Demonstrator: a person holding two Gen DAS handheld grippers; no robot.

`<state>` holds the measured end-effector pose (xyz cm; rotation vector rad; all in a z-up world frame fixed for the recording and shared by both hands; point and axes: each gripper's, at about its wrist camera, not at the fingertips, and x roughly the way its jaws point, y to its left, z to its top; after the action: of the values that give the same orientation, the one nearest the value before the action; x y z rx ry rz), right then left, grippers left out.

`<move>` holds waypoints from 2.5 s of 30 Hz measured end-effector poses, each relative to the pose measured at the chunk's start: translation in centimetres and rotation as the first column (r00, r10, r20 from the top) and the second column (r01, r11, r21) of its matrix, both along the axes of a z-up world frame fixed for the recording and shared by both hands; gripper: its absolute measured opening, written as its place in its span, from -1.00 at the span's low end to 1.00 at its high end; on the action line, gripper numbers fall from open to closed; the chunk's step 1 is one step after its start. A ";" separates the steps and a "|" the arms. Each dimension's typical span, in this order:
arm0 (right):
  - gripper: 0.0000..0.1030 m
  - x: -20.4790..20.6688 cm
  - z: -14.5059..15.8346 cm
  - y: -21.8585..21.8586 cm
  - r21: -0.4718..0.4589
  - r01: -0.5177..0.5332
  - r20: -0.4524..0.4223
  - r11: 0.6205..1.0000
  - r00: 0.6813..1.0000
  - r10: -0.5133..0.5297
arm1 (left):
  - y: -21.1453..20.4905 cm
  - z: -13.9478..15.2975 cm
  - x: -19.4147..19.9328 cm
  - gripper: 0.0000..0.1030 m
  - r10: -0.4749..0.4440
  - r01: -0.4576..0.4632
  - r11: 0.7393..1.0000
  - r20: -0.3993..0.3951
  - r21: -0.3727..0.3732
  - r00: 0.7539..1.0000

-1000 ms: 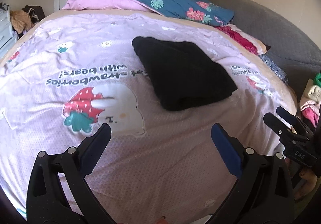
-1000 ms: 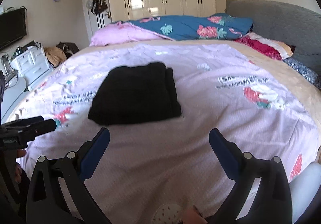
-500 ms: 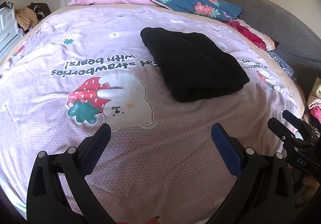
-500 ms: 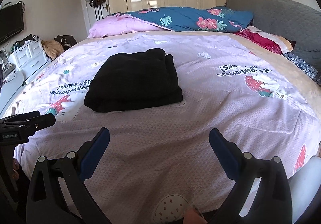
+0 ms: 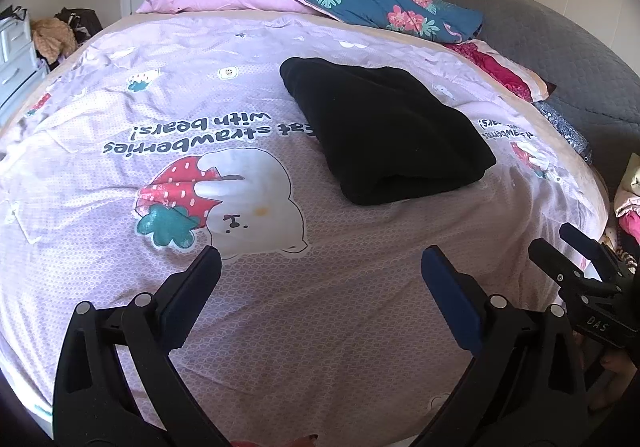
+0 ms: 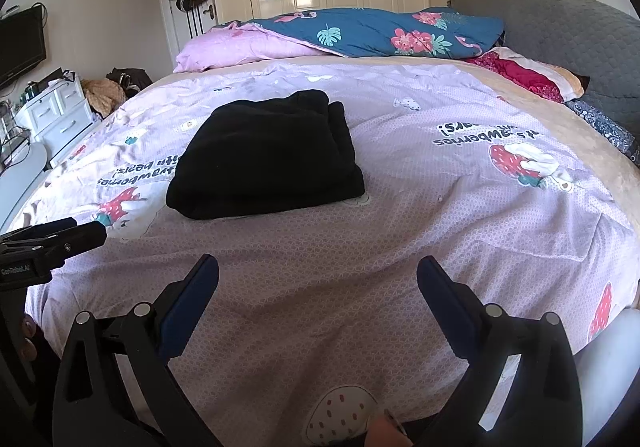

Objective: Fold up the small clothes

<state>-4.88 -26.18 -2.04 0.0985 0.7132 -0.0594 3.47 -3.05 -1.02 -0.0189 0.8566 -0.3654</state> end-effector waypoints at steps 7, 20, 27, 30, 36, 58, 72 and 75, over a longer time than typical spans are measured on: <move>0.92 0.0 -0.1 0.0 -0.001 0.001 0.002 1.000 1.000 -0.001 | 0.0 0.0 0.0 0.82 0.007 -0.007 1.000 -0.004 0.004 1.000; 0.92 -0.1 -0.2 0.0 -0.004 0.004 0.003 1.000 1.000 -0.004 | 0.3 0.1 -0.1 0.82 0.020 -0.020 1.000 0.002 0.012 1.000; 0.92 -0.1 -0.3 0.0 -0.007 0.005 -0.001 1.000 1.000 -0.005 | 0.4 0.1 0.1 0.82 0.026 -0.026 1.000 -0.002 0.018 1.000; 0.92 -0.2 -0.4 0.1 -0.009 0.004 -0.006 1.000 1.000 -0.004 | 0.4 0.1 0.1 0.82 0.026 -0.026 0.999 -0.002 0.021 1.000; 0.92 -0.1 -0.4 0.1 -0.011 0.005 -0.006 1.000 1.000 -0.005 | 0.3 0.0 0.1 0.82 0.024 -0.024 0.999 -0.005 0.022 1.000; 0.92 -0.4 -0.5 -0.1 -0.012 0.004 -0.014 1.000 1.000 -0.004 | 0.6 -0.1 0.2 0.82 0.026 -0.026 0.999 -0.012 0.027 1.000; 0.92 -3.1 0.0 -4.1 -0.064 0.244 -0.010 0.968 0.969 -0.245 | 2.6 -2.0 0.1 0.82 0.031 -0.028 0.999 -0.093 0.026 0.995; 0.92 -5.5 0.1 -9.3 -0.075 0.432 -0.006 0.899 0.901 -0.434 | 6.1 -2.6 1.0 0.82 0.111 -0.106 0.993 -0.105 0.055 0.988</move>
<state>-10.39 -35.49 -1.98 0.1874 0.6999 -0.5153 4.51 3.02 -3.61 -0.0395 0.9671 -0.2424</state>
